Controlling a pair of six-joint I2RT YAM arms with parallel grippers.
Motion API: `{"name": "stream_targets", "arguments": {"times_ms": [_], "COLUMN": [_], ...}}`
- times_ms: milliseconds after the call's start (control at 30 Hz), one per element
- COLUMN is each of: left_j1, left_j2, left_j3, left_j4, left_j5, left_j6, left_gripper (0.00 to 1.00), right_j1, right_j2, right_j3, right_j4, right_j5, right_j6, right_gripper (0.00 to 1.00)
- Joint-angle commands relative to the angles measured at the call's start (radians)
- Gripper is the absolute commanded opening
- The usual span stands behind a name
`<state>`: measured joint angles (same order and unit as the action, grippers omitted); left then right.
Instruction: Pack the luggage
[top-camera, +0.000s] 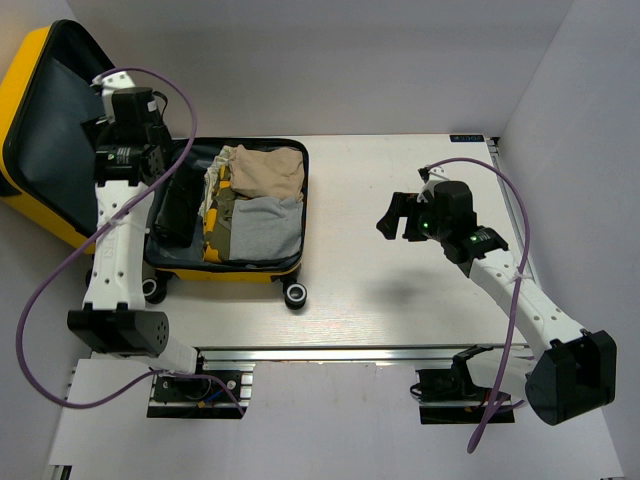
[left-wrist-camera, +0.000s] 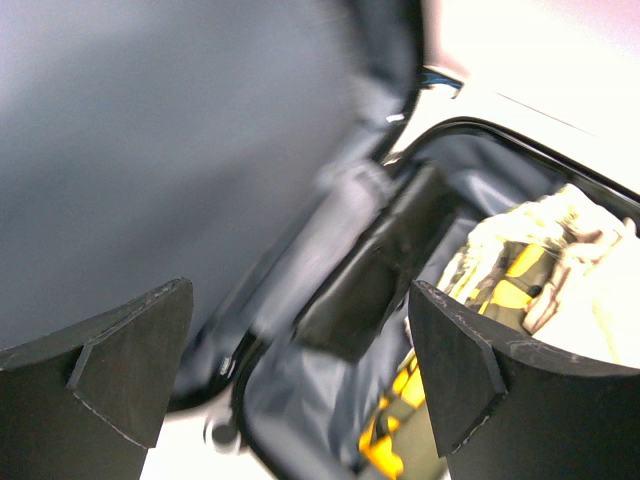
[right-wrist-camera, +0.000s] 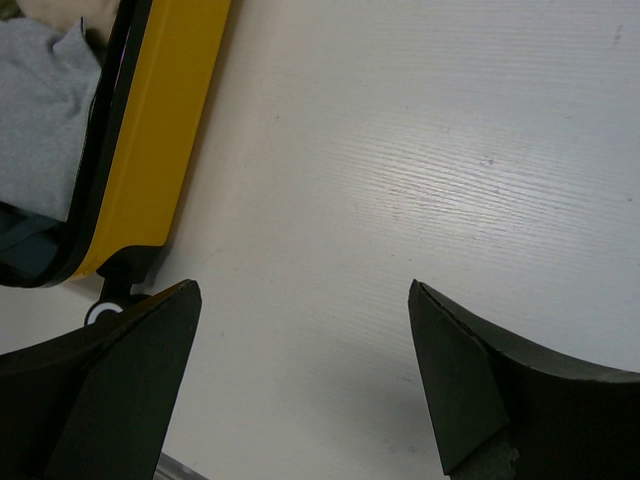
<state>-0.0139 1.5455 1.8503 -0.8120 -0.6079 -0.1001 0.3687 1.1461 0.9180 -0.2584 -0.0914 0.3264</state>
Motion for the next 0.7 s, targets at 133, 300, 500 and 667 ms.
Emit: {"name": "stream_targets", "arguments": {"times_ms": [133, 300, 500, 667], "left_j1": [0.008, 0.026, 0.06, 0.069], "left_j2": [-0.154, -0.234, -0.183, -0.225], "left_j3": [-0.017, -0.102, 0.067, 0.024], "left_j4": [-0.51, -0.363, -0.187, 0.301], "left_j5": [-0.338, -0.412, -0.55, -0.475], "left_j6": [-0.5, -0.308, -0.038, 0.379], "left_gripper": [0.98, 0.98, 0.98, 0.98], "right_j1": [0.013, 0.047, 0.133, 0.17], "right_j2": [0.079, 0.135, 0.239, 0.308], "right_j3": [0.062, 0.133, 0.191, 0.228], "right_j4": [0.048, 0.033, 0.016, 0.019], "right_j5": [-0.12, -0.157, -0.168, -0.163], "right_j6": [-0.039, -0.066, -0.076, -0.066], "right_gripper": [0.89, 0.89, 0.89, 0.89]}}
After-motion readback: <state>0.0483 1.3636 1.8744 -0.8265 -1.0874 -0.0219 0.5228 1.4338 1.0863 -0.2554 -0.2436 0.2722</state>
